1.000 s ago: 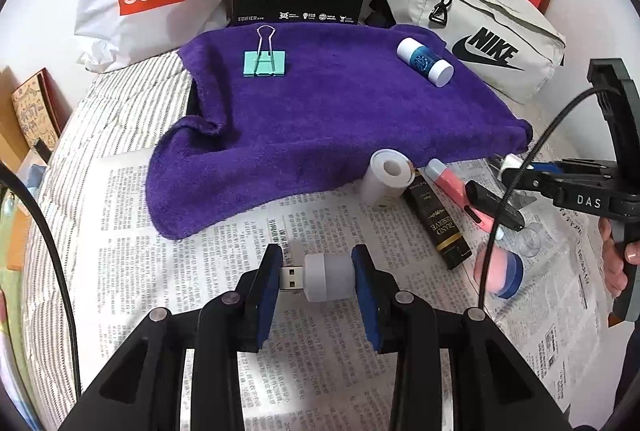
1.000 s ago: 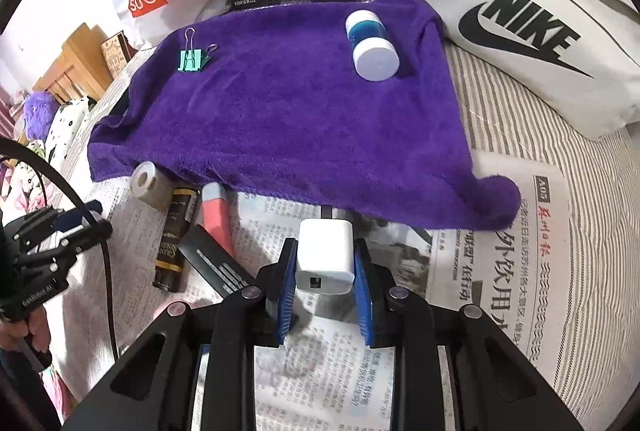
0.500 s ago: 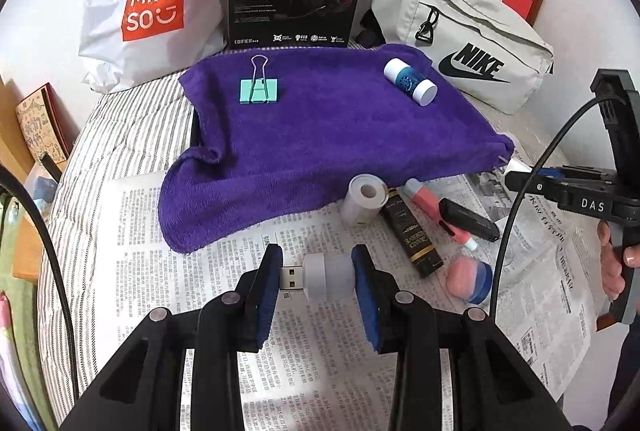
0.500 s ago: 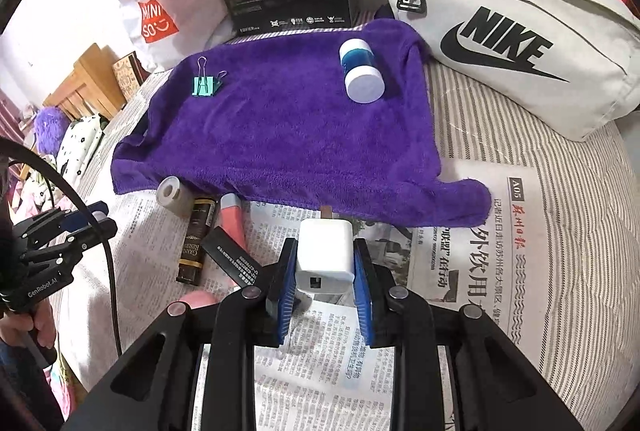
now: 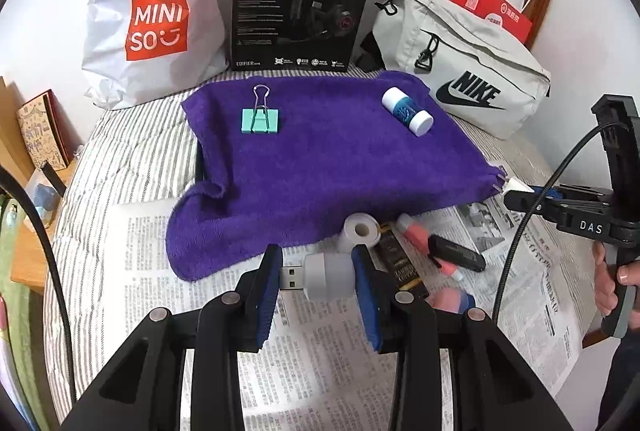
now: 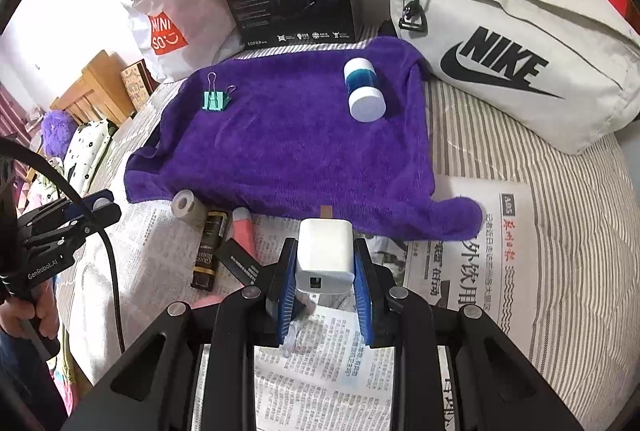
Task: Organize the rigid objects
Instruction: 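Carry the USB light and charger block onto the purple towel, then set the charger beside the cylinder with the right tool while the left sets the light by the clip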
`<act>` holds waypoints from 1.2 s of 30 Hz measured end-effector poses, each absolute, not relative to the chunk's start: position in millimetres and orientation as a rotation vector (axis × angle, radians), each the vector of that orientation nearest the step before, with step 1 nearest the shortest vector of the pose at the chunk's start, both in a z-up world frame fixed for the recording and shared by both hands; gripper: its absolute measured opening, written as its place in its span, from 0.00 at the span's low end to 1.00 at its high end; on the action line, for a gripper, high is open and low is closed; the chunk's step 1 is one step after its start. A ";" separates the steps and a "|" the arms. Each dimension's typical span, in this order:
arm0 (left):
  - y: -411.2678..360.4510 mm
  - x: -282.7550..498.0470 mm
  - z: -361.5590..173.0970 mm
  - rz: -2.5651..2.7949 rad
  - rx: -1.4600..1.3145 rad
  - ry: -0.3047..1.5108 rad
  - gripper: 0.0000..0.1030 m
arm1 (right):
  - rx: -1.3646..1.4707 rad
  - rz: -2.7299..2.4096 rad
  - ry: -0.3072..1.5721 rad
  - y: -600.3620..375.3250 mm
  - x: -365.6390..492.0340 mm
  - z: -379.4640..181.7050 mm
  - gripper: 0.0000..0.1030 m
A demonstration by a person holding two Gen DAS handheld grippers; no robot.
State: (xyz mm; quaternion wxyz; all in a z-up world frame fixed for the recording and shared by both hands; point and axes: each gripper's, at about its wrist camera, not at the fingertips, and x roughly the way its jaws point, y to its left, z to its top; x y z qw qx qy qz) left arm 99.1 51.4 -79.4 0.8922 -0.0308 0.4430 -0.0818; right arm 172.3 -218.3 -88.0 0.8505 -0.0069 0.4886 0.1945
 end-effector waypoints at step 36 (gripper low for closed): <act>70.9 233.2 -111.4 -0.123 -0.062 0.978 0.33 | -0.080 0.375 1.063 -198.8 296.0 -129.0 0.26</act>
